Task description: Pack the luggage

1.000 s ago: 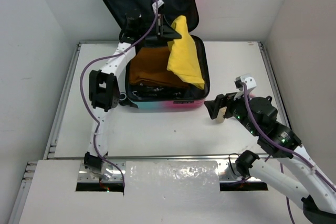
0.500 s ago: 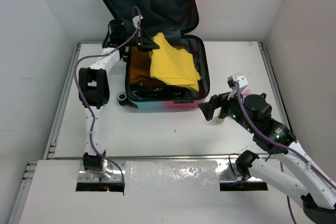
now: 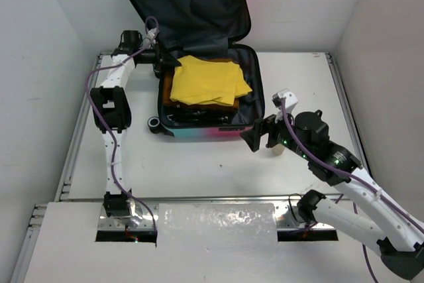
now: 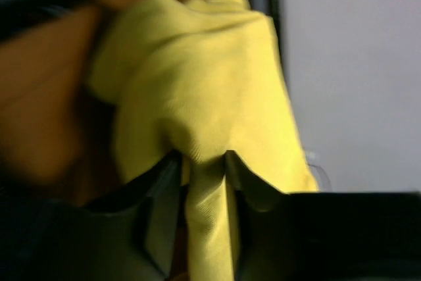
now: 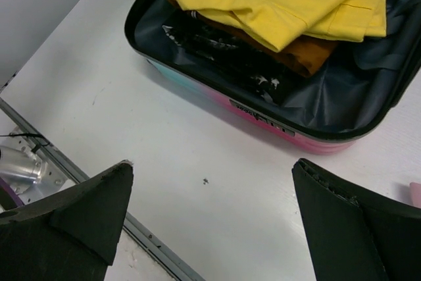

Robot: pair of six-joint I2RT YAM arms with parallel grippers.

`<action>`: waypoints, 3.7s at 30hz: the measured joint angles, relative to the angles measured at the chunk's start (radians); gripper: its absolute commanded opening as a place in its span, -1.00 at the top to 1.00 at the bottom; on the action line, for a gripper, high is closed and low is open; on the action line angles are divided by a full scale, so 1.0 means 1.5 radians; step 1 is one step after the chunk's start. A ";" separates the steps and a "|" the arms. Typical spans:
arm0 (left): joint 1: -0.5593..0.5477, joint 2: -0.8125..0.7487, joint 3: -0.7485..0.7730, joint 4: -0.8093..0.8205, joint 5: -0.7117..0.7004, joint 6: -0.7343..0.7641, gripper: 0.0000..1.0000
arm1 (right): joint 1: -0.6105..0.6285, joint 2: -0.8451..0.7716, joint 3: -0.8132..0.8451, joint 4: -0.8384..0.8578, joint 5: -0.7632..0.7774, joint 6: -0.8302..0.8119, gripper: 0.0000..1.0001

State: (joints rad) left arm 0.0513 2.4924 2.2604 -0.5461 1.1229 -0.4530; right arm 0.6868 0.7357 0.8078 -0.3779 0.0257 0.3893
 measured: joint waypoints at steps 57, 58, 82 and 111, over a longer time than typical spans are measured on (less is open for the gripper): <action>-0.086 -0.047 0.018 -0.077 -0.414 0.120 1.00 | -0.216 1.034 0.838 -0.001 -0.077 0.018 1.00; -0.084 -0.047 0.012 -0.070 -0.421 0.119 0.83 | -0.217 1.039 0.845 0.003 -0.081 0.017 1.00; -0.085 -0.333 -0.113 -0.090 -0.701 0.126 -1.00 | -0.246 0.998 0.779 -0.020 -0.094 -0.109 -0.41; -0.177 -0.116 -0.134 0.032 -0.638 0.077 -1.00 | -0.114 0.799 0.284 0.348 -0.199 -0.017 0.50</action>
State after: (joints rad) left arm -0.2138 2.3177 2.0590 -0.4988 0.1661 -0.3382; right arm 0.5163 1.9339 1.2339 0.1436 -0.2729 0.3637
